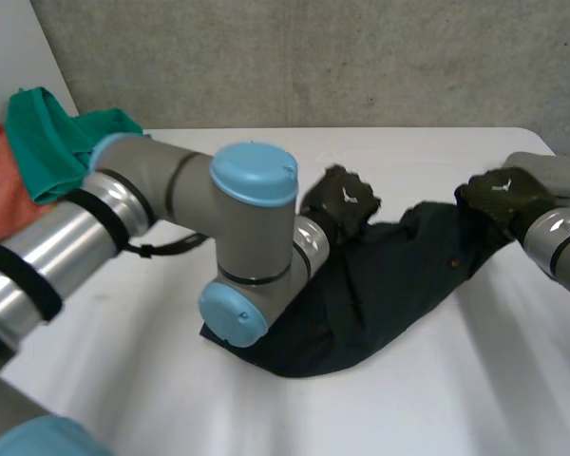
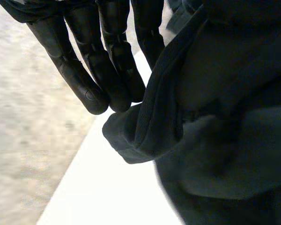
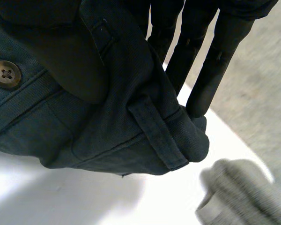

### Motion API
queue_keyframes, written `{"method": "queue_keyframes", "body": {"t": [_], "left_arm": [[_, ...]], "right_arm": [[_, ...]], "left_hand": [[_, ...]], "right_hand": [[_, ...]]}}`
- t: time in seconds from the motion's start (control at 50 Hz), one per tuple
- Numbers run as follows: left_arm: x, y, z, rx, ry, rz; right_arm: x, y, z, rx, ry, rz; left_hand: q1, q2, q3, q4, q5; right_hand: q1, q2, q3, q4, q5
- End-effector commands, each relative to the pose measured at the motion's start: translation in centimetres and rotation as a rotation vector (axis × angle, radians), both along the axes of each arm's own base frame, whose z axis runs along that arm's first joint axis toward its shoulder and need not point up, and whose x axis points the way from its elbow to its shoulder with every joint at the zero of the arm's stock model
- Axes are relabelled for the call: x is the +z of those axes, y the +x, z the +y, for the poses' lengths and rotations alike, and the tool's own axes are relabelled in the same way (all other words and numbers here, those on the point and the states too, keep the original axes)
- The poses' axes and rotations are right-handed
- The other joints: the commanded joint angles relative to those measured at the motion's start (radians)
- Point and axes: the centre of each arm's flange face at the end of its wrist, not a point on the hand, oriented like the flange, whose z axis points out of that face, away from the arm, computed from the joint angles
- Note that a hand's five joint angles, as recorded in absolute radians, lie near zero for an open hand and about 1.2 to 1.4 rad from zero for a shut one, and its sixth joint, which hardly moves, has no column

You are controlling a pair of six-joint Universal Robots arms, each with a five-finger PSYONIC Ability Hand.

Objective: Fold the laundry.

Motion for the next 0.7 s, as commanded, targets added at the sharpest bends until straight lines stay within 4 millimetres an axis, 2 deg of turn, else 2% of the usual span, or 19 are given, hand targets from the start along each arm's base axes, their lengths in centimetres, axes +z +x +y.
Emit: {"method": "queue_keyframes", "body": {"t": [0.02, 0.04, 0.1, 0.12, 0.2, 0.3, 0.4, 0.48, 0.5, 0.56, 0.58, 0.64, 0.66, 0.7], "left_arm": [[8.2, 4.2, 0.2, 0.076, -0.118, 0.116], [9.9, 5.4, 0.4, 0.099, -0.132, 0.138], [12.2, 7.5, 0.9, 0.137, -0.146, 0.171], [13.5, 8.7, 1.2, 0.162, -0.146, 0.193], [15.0, 11.4, 2.0, 0.199, -0.122, 0.207], [14.1, 13.8, 2.1, 0.254, -0.040, 0.149], [11.8, 15.1, 1.3, 0.305, 0.066, 0.065], [9.5, 15.3, -0.5, 0.340, 0.135, 0.035], [8.8, 15.0, -1.5, 0.347, 0.148, 0.042], [8.1, 14.6, -3.2, 0.364, 0.143, 0.066], [8.7, 14.3, -4.8, 0.376, 0.105, 0.114], [11.0, 13.6, -7.2, 0.381, -0.002, 0.235], [13.3, 13.3, -8.5, 0.381, -0.085, 0.331], [16.1, 13.1, -9.1, 0.377, -0.169, 0.443]], "right_arm": [[6.0, 1.3, 2.8, 0.042, -0.177, -0.028], [7.4, 1.7, 3.6, 0.057, -0.221, -0.037], [9.5, 2.2, 4.9, 0.076, -0.282, -0.052], [10.9, 2.6, 5.7, 0.085, -0.326, -0.063], [13.5, 3.2, 7.2, 0.091, -0.397, -0.083], [14.2, 3.8, 8.3, 0.112, -0.368, -0.075], [12.3, 4.9, 8.2, 0.147, -0.248, -0.026], [9.9, 6.2, 7.6, 0.185, -0.177, 0.028], [9.0, 6.8, 6.9, 0.193, -0.171, 0.041], [8.5, 7.9, 5.3, 0.196, -0.219, 0.038], [8.7, 8.8, 4.0, 0.186, -0.285, 0.016], [10.4, 9.9, 1.6, 0.133, -0.442, -0.048], [12.4, 10.3, 0.2, 0.082, -0.569, -0.109], [14.9, 10.4, -0.8, 0.023, -0.706, -0.191]], "left_hand": [[0.228, 0.205, 0.218, 0.201, 0.257], [0.228, 0.205, 0.218, 0.201, 0.257], [0.228, 0.205, 0.218, 0.201, 0.257], [0.228, 0.205, 0.218, 0.201, 0.257], [0.228, 0.205, 0.218, 0.201, 0.257], [0.228, 0.205, 0.218, 0.201, 0.257], [0.228, 0.205, 0.218, 0.201, 0.257], [0.228, 0.205, 0.218, 0.201, 0.257], [0.228, 0.205, 0.218, 0.201, 0.257], [0.228, 0.205, 0.218, 0.201, 0.257], [0.228, 0.205, 0.218, 0.201, 0.257], [0.228, 0.205, 0.218, 0.201, 0.257], [0.228, 0.205, 0.218, 0.201, 0.257], [0.228, 0.205, 0.218, 0.201, 0.257]], "right_hand": [[0.271, 0.226, 0.233, 0.208, 0.259], [0.271, 0.226, 0.233, 0.208, 0.259], [0.271, 0.226, 0.233, 0.208, 0.259], [0.271, 0.226, 0.233, 0.208, 0.259], [0.271, 0.226, 0.233, 0.208, 0.259], [0.271, 0.226, 0.233, 0.208, 0.259], [0.271, 0.226, 0.233, 0.208, 0.259], [0.271, 0.226, 0.233, 0.208, 0.259], [0.271, 0.226, 0.233, 0.208, 0.259], [0.271, 0.226, 0.233, 0.208, 0.259], [0.271, 0.226, 0.233, 0.208, 0.259], [0.271, 0.226, 0.233, 0.208, 0.259], [0.271, 0.226, 0.233, 0.208, 0.259], [0.271, 0.226, 0.233, 0.208, 0.259]]}}
